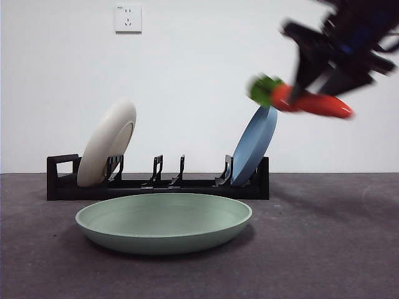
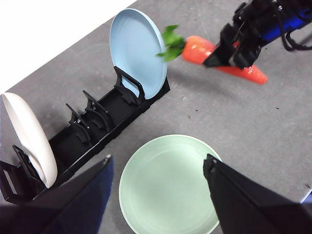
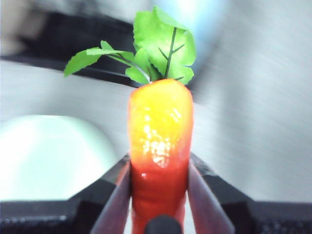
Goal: Take the green plate from the plate rack,put the plate on the table,take the carrot from the table,put the carrot in the plate
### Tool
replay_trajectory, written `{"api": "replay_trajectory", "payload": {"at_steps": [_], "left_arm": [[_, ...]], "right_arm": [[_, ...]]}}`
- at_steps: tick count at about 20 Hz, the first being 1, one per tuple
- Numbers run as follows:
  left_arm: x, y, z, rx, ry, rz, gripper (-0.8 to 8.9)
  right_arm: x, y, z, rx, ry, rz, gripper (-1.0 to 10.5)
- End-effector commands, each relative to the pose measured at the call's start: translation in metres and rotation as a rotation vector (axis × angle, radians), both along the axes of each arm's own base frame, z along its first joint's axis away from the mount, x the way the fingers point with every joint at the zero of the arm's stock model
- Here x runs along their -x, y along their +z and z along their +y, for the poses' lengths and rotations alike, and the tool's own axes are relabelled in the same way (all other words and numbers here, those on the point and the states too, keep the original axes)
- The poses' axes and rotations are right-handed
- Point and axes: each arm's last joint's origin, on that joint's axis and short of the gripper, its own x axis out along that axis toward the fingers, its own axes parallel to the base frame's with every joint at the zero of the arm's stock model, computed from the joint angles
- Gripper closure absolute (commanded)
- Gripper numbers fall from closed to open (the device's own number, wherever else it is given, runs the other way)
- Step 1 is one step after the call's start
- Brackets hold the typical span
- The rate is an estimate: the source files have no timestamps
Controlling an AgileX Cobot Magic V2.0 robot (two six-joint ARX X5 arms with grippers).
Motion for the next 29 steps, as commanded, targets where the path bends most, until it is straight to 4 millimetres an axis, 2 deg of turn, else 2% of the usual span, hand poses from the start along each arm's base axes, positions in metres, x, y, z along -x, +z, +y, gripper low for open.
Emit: {"api": "replay_trajectory", "payload": {"at_steps": [1,5,8,12,16,18,19,23,26,29], "left_arm": [[0.0,0.0,0.0,-0.001,0.003,-0.004,4.95],[0.0,-0.001,0.0,-0.007,0.001,0.001,4.95],[0.0,-0.001,0.0,-0.011,0.001,0.003,4.95],[0.0,-0.001,0.0,-0.014,0.001,0.005,4.95],[0.0,-0.001,0.0,-0.014,0.001,0.005,4.95],[0.0,-0.001,0.0,-0.016,0.001,0.006,4.96],[0.001,-0.002,0.001,-0.019,0.001,0.007,4.96],[0.001,-0.002,0.001,-0.025,0.001,0.01,4.96],[0.001,-0.002,0.001,-0.029,0.001,0.012,4.96],[0.001,-0.004,0.002,-0.046,0.001,0.02,4.98]], "right_arm": [[0.01,-0.007,0.036,-0.03,0.097,0.015,9.6],[0.01,-0.036,0.087,-0.035,0.226,0.026,9.6],[0.001,-0.076,0.111,-0.018,0.248,0.087,9.6],[-0.007,-0.12,0.127,0.02,0.264,0.15,9.6],[-0.004,-0.141,0.136,0.049,0.284,0.187,9.6],[-0.002,-0.143,0.138,0.056,0.296,0.188,9.4],[0.0,-0.143,0.14,0.057,0.305,0.185,8.8],[0.002,-0.13,0.139,0.04,0.307,0.16,4.0],[0.007,-0.105,0.134,0.023,0.313,0.125,3.8],[0.022,-0.068,0.119,0.022,0.319,0.117,3.8]]}}
